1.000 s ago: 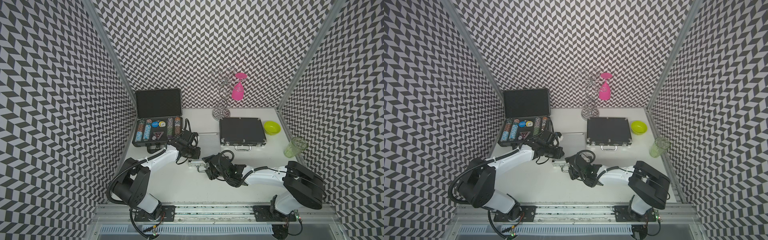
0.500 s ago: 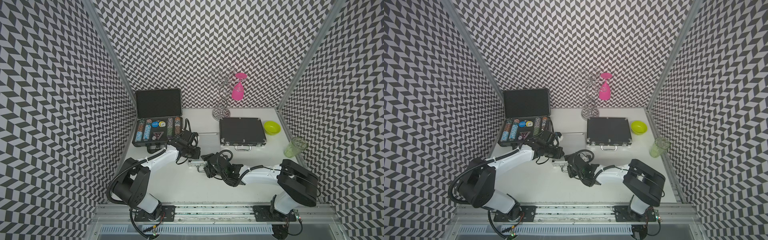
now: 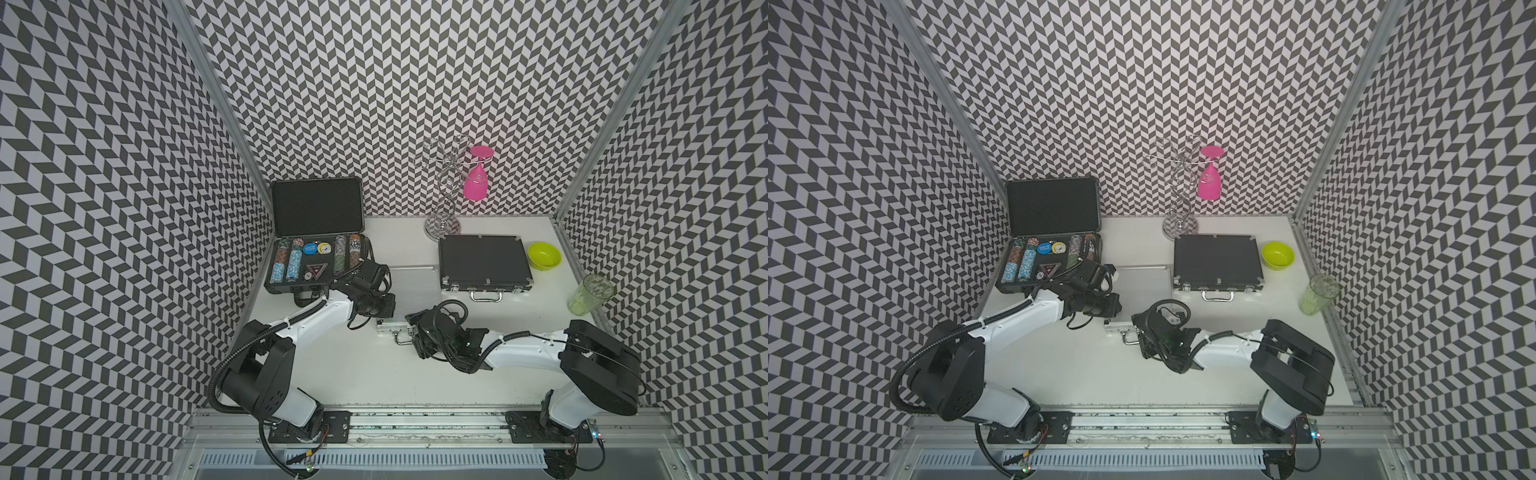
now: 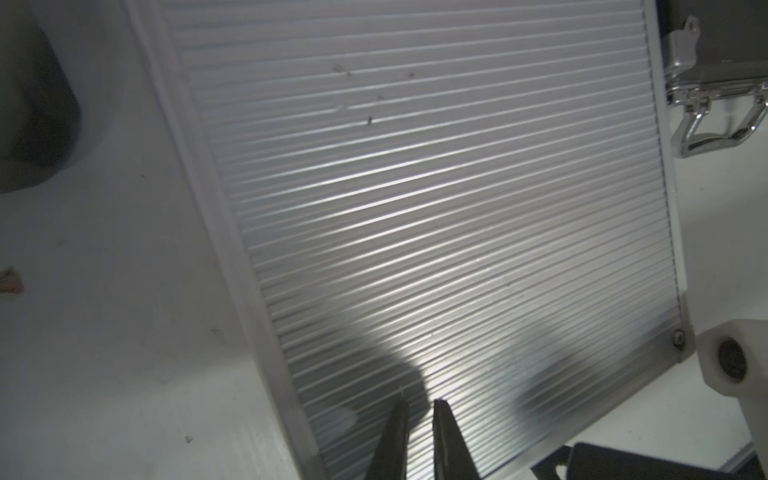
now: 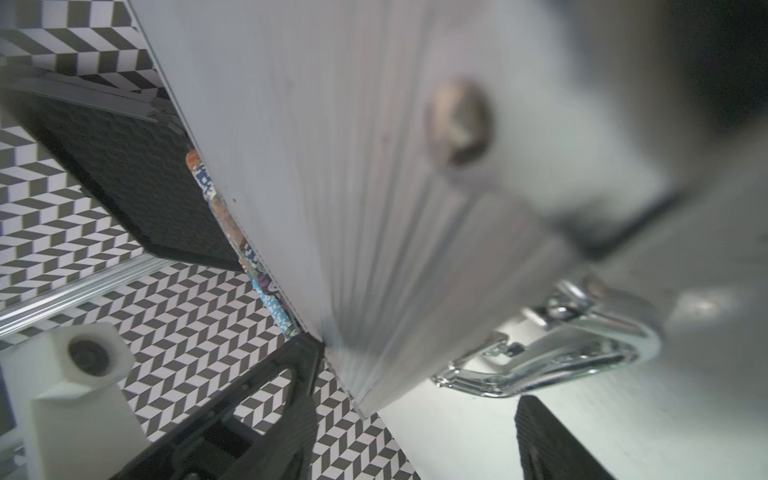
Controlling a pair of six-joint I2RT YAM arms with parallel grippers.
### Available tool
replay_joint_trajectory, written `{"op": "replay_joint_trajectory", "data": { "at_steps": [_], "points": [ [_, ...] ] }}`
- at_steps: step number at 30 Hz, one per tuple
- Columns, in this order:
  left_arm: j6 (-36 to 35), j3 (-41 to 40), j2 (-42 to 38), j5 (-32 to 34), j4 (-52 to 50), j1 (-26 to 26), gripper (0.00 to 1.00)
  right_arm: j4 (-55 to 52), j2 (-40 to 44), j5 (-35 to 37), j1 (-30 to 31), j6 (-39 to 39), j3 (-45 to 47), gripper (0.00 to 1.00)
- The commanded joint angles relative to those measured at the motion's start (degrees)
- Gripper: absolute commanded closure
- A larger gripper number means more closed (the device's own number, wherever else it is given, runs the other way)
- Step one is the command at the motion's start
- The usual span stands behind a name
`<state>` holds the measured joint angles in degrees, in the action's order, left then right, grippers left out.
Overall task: Close the poker set cases
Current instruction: Fasten the fastener on the poker set case.
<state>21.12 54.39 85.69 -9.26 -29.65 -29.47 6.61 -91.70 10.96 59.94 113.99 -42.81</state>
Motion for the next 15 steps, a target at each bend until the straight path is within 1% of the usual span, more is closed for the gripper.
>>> {"op": "replay_joint_trajectory", "data": {
  "at_steps": [1,3,5,10,15],
  "points": [
    [1.20,-1.30,-0.45,1.33,-2.68,0.73,0.84,-5.72,1.91,2.46,0.93,1.59,-1.71,0.23],
    [1.20,-2.19,-0.07,0.13,-1.64,0.71,0.84,-7.18,1.04,3.19,1.32,2.11,-4.03,0.23],
    [3.10,-3.17,-0.17,-0.96,-0.39,0.84,0.84,-9.28,-0.31,3.93,1.57,2.09,-6.70,0.23],
    [3.22,-5.27,-1.00,-1.78,1.08,1.53,0.84,-11.65,-3.38,5.48,2.93,3.30,-10.62,0.24],
    [2.44,-7.13,-2.42,-2.91,1.78,3.97,0.84,-13.67,-4.70,5.92,3.21,4.58,-11.28,0.24]
  ]
}}
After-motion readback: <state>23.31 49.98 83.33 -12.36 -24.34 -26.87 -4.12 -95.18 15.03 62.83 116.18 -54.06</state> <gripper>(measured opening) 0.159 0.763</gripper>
